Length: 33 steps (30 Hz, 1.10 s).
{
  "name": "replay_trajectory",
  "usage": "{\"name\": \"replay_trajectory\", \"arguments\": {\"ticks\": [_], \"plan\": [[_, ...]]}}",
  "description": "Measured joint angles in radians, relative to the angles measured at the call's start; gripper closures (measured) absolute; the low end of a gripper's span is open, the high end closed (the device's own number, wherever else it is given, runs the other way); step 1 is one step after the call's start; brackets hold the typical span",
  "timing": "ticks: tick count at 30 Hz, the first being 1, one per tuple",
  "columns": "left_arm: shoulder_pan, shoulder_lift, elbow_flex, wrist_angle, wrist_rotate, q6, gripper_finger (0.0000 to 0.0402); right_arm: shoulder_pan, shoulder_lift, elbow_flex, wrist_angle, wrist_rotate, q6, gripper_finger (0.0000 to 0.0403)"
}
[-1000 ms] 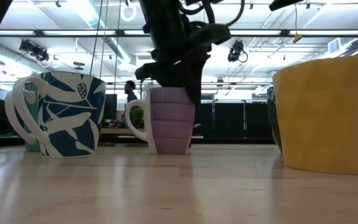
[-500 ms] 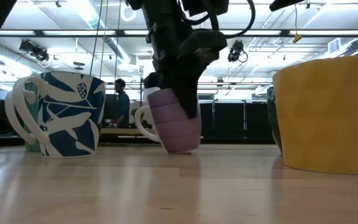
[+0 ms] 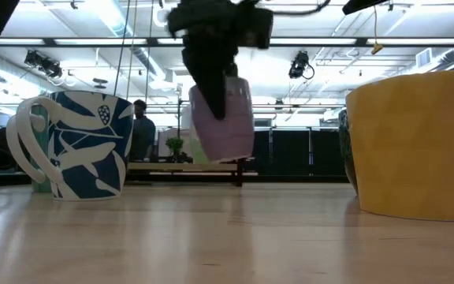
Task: Place coffee mugs
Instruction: Put the purple patterned mug on the shelf
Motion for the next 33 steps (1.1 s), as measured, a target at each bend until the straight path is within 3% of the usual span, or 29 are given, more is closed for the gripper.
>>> {"name": "replay_trajectory", "arguments": {"ticks": [5,12,19,33], "plan": [[-0.031,0.001,-0.039,-0.003,-0.025,0.318,0.0371,0.005,0.0,-0.006,0.003,0.0,0.006,0.0245],[-0.048,0.002,-0.053,0.004,-0.039,0.535,0.0367,0.005,0.0,-0.043,0.025,0.0,0.006,0.0245],[-0.045,0.017,-0.053,0.004,0.072,0.67,0.037,0.005,0.0,-0.049,0.047,-0.005,0.007,0.0245],[-0.066,0.081,-0.053,0.014,0.026,0.821,0.0368,0.005,-0.001,-0.049,0.08,-0.027,-0.008,0.0245]]}}
